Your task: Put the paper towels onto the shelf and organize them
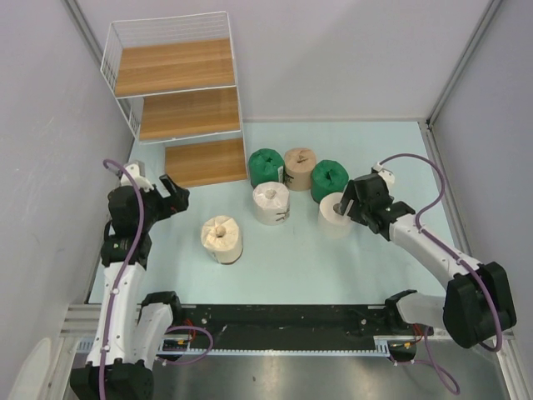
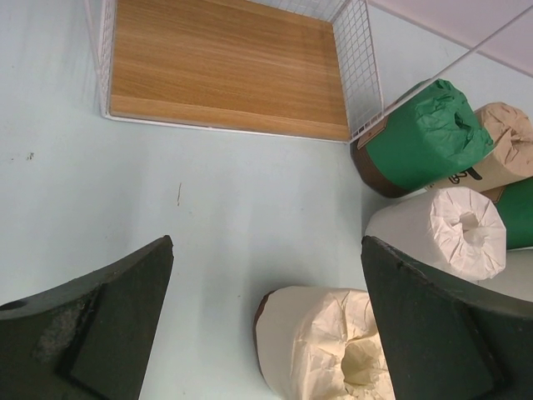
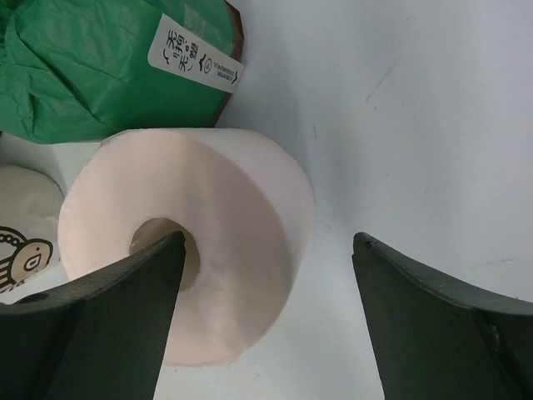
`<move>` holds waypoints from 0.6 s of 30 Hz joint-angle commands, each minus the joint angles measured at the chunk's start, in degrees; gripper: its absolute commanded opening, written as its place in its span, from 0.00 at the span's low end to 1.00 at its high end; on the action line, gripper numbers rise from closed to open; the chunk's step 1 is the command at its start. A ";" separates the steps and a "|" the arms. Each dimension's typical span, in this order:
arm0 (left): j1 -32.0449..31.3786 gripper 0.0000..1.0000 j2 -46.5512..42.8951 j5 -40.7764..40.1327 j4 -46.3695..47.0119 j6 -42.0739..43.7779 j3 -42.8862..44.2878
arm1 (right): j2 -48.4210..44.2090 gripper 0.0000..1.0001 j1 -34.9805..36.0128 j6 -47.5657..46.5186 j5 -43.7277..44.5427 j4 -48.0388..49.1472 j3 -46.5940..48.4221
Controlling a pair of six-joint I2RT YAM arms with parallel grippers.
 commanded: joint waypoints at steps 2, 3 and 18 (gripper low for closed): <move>0.46 1.00 -1.72 0.51 -1.35 2.37 -0.76 | 3.34 0.80 0.44 0.84 -1.18 2.17 2.14; 0.38 1.00 -2.07 0.50 -1.35 2.37 -1.02 | 3.87 0.84 0.52 0.75 -1.35 2.17 2.14; 0.29 1.00 -0.84 0.68 -1.70 1.67 -1.55 | -10.53 0.28 1.40 -2.14 -1.00 3.31 8.00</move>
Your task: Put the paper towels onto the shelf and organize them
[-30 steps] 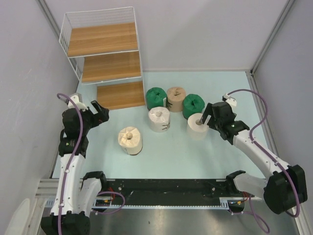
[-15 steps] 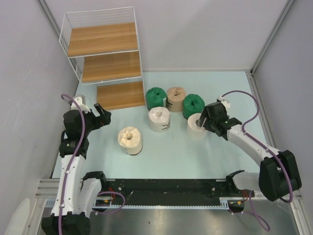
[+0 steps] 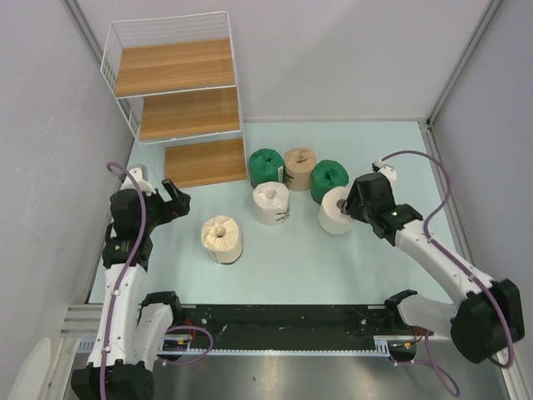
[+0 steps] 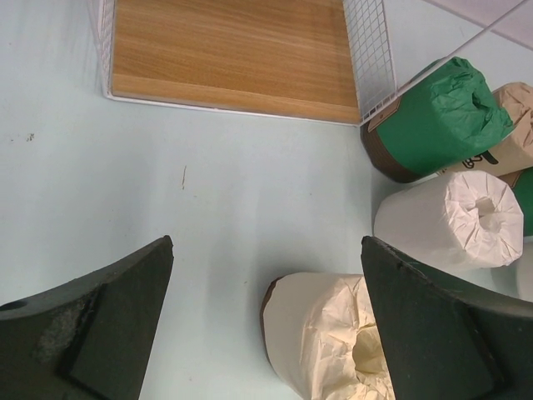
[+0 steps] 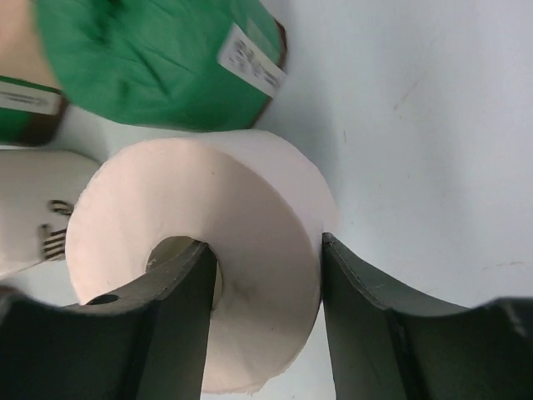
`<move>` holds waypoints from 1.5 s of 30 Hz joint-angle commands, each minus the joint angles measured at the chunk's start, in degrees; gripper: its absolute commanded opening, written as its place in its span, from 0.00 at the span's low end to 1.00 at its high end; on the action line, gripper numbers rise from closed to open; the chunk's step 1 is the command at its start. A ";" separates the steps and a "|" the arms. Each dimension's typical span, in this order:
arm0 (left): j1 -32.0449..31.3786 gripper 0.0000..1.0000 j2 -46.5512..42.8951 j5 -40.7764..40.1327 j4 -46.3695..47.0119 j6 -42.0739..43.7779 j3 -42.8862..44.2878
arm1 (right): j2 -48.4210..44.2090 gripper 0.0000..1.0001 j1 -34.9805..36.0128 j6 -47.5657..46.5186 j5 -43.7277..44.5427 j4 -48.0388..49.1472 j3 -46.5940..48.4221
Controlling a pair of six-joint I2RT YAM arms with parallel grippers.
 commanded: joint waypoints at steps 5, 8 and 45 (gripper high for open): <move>0.38 1.00 0.43 0.51 -0.50 0.64 0.09 | -6.71 0.23 1.38 -2.52 -6.18 4.01 15.01; 0.38 1.00 0.42 0.59 -0.42 0.64 0.09 | -1.80 0.23 6.48 -4.10 -11.09 9.53 17.21; 0.38 1.00 -1.07 -10.13 -3.93 -1.64 1.05 | 53.59 0.20 28.38 -11.40 7.52 25.70 59.32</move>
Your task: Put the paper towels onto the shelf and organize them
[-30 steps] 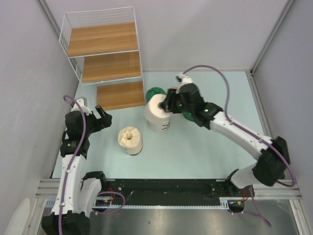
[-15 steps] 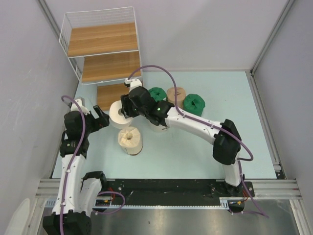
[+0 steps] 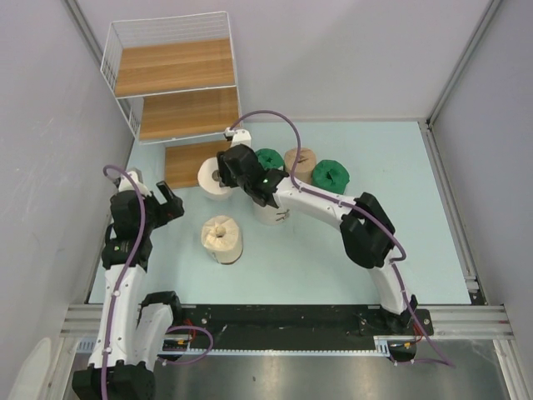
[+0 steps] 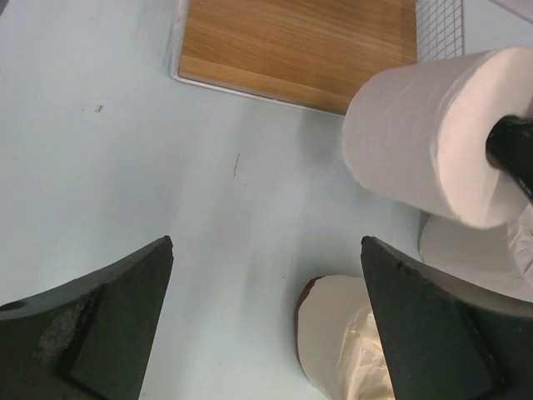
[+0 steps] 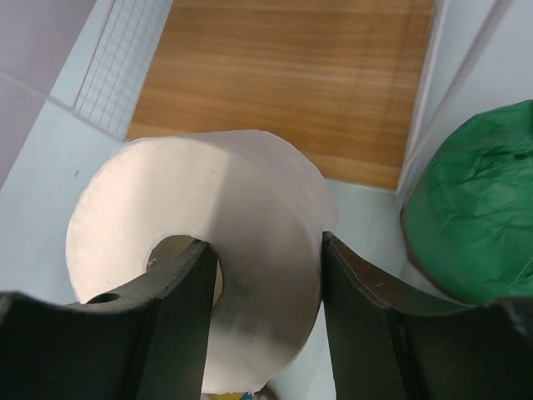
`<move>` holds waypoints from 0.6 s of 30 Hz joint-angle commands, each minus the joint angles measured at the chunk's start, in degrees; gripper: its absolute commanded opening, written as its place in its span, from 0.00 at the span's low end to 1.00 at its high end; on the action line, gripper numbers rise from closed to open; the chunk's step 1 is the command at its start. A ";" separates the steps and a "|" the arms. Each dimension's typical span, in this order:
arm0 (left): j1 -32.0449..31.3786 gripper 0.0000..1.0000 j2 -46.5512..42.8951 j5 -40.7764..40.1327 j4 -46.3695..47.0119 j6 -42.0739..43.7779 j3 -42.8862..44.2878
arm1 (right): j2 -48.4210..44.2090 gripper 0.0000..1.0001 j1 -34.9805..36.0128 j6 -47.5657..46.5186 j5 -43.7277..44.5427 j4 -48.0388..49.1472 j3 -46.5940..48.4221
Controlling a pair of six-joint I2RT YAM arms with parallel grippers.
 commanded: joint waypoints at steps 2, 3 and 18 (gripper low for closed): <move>-0.06 1.00 -0.87 -1.85 -0.52 -1.36 0.88 | 2.01 0.20 -1.98 1.45 5.56 15.17 -0.31; -0.15 1.00 -0.70 -1.41 -0.43 -1.27 0.79 | 2.54 0.20 -2.25 1.45 6.00 16.23 -0.40; -0.50 1.00 0.89 2.81 0.09 -0.57 0.53 | 19.06 0.19 -4.01 -0.83 12.06 29.77 11.55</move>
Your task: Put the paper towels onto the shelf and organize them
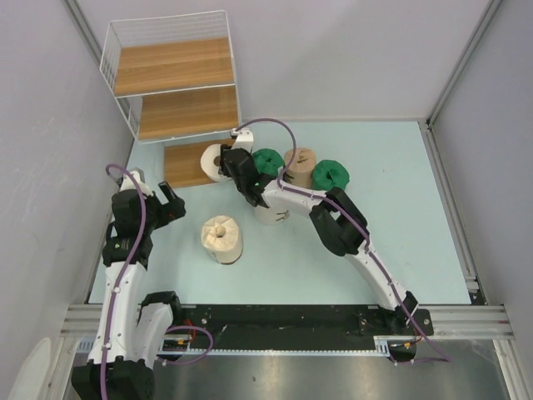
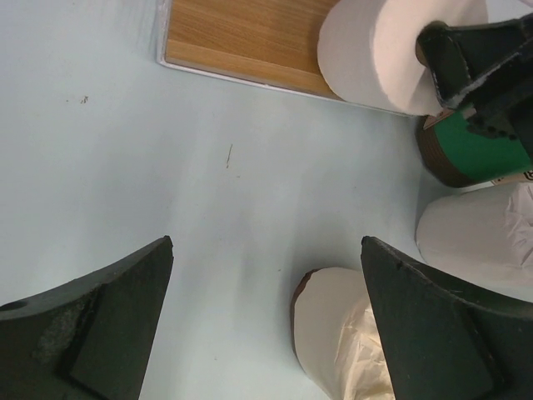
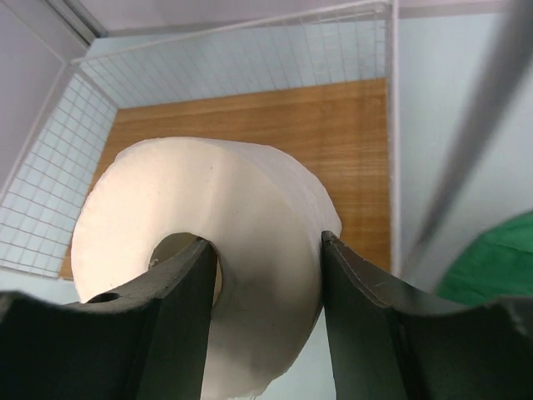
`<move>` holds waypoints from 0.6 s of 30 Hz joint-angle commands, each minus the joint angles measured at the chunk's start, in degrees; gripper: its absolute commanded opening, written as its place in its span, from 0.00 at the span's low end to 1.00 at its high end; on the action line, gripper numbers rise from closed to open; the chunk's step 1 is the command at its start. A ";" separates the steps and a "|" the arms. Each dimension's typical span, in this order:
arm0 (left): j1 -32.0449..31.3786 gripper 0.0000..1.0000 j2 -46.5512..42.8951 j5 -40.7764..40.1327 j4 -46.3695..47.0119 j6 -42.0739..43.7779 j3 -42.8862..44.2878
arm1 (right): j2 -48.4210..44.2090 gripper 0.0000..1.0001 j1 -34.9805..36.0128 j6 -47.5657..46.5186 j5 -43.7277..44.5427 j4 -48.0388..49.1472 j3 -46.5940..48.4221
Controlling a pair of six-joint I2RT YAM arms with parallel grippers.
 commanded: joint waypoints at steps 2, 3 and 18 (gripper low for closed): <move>-0.70 1.00 -0.32 1.96 0.62 -0.39 0.61 | 2.91 0.23 0.17 -0.42 2.71 7.88 6.65; -0.70 1.00 -0.49 1.96 0.71 -0.48 0.61 | 3.44 0.27 0.25 -0.50 2.80 7.61 7.01; -0.70 1.00 0.21 2.58 0.71 0.05 0.52 | -2.88 0.81 -0.62 -2.61 -0.71 10.42 -0.36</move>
